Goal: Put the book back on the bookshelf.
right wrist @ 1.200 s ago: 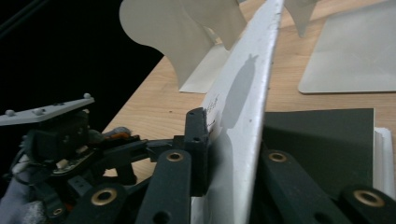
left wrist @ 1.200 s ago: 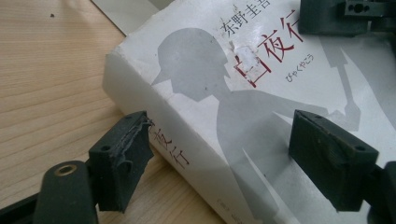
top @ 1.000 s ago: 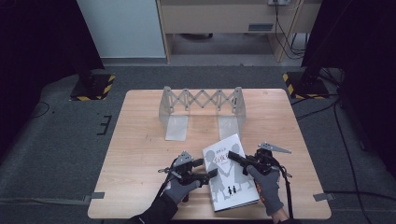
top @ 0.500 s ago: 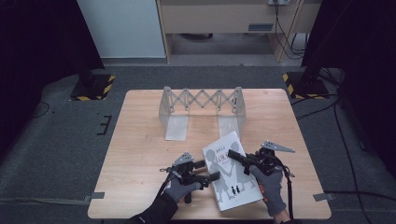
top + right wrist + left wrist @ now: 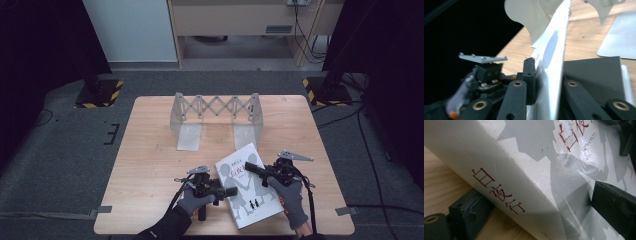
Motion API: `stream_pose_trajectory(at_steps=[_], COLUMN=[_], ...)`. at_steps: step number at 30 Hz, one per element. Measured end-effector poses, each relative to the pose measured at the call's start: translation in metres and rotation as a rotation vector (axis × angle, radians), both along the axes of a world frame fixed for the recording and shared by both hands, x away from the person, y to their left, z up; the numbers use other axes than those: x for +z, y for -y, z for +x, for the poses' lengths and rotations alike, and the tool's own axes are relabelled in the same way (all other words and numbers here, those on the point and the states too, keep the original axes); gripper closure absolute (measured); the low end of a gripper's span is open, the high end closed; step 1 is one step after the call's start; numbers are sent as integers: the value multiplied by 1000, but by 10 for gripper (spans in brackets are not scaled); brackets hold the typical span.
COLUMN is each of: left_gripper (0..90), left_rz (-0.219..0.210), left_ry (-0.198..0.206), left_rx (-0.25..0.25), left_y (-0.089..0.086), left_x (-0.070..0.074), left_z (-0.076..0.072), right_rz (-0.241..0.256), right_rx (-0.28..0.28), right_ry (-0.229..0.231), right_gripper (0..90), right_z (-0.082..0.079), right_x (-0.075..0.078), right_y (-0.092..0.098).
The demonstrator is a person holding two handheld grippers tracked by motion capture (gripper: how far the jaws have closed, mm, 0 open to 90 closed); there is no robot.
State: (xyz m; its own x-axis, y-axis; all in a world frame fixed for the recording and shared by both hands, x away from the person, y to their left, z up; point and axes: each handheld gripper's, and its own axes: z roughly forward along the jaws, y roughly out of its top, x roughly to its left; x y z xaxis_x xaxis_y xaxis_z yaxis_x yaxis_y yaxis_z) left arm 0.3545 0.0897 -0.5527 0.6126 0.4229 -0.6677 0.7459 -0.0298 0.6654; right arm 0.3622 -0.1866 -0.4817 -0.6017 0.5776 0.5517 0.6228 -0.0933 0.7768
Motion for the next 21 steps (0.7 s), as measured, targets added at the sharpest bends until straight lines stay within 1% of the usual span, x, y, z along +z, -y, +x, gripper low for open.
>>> stream_pose_trajectory(at_steps=[1,2,3,5,7,8,9,10,11,12,14,15,16,17,18,19,20,21], left_gripper=[40,41,41,44,53,60,67,70,72,74,79,89,104,123,129,130,130,130], left_rz=[3,3,7,12,15,14,16,18,21,23,25,29,38,48,59,70,68,68], left_ry=[2,2,6,6,5,2,2,3,4,5,5,4,7,9,15,22,22,21], left_rx=[5,5,4,11,18,23,26,27,27,27,32,37,43,48,47,46,52,53], left_y=[1,1,1,1,1,1,1,2,2,2,2,2,2,3,3,4,5,5], left_x=[0,0,0,1,1,1,1,1,1,1,1,1,2,2,3,3,3,3], left_z=[0,0,-1,-1,-1,-1,-2,-2,-2,-2,-2,-3,-3,-3,-4,-4,-5,-5], right_rz=[-20,-20,-32,-62,-116,-151,-175,-182,-176,-182,-191,-206,-237,-292,-311,-297,-283,-275], right_rx=[-2,-2,-3,-8,-38,-64,-86,-98,-105,-110,-113,-110,-108,-95,-98,-93,-91,-93], right_ry=[2,2,3,14,53,76,88,101,99,103,104,106,102,99,76,61,33,23], right_gripper=[757,757,747,692,584,539,518,513,495,479,458,441,438,429,428,428,428,428], right_z=[1,1,1,1,1,1,1,2,2,3,4,4,5,5,5,6,6,7], right_x=[-1,-1,-2,-4,-4,-5,-7,-9,-11,-13,-16,-17,-17,-18,-20,-23,-25,-27], right_y=[-1,-1,0,0,1,2,3,4,6,7,8,9,10,12,12,15,17,18])
